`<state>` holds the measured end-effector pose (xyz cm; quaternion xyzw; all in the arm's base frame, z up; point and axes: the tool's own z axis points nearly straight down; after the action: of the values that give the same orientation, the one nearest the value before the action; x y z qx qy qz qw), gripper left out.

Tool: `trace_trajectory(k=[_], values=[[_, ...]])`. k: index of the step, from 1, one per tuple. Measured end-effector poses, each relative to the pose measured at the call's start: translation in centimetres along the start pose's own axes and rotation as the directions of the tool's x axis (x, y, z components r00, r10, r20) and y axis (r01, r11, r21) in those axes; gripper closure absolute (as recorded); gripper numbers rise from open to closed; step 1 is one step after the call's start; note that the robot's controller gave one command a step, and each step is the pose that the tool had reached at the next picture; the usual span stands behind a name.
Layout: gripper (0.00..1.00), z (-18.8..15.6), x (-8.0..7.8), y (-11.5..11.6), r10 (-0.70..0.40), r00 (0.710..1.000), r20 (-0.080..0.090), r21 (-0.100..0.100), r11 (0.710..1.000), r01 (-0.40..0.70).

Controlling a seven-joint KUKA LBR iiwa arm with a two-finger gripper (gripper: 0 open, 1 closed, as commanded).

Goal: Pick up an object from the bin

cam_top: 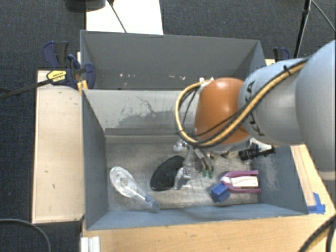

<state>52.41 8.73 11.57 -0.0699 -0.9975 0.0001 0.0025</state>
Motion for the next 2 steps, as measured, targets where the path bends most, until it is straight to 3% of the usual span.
trace_trajectory(k=[1, 2], values=[[0.00, 4.38, -0.16, 0.59, -0.026, 1.000, 0.011, -0.002, 1.000, 0.026], [1.00, 4.07, -0.46, 0.61, -0.021, 1.000, 0.021, -0.005, 1.000, 0.022]])
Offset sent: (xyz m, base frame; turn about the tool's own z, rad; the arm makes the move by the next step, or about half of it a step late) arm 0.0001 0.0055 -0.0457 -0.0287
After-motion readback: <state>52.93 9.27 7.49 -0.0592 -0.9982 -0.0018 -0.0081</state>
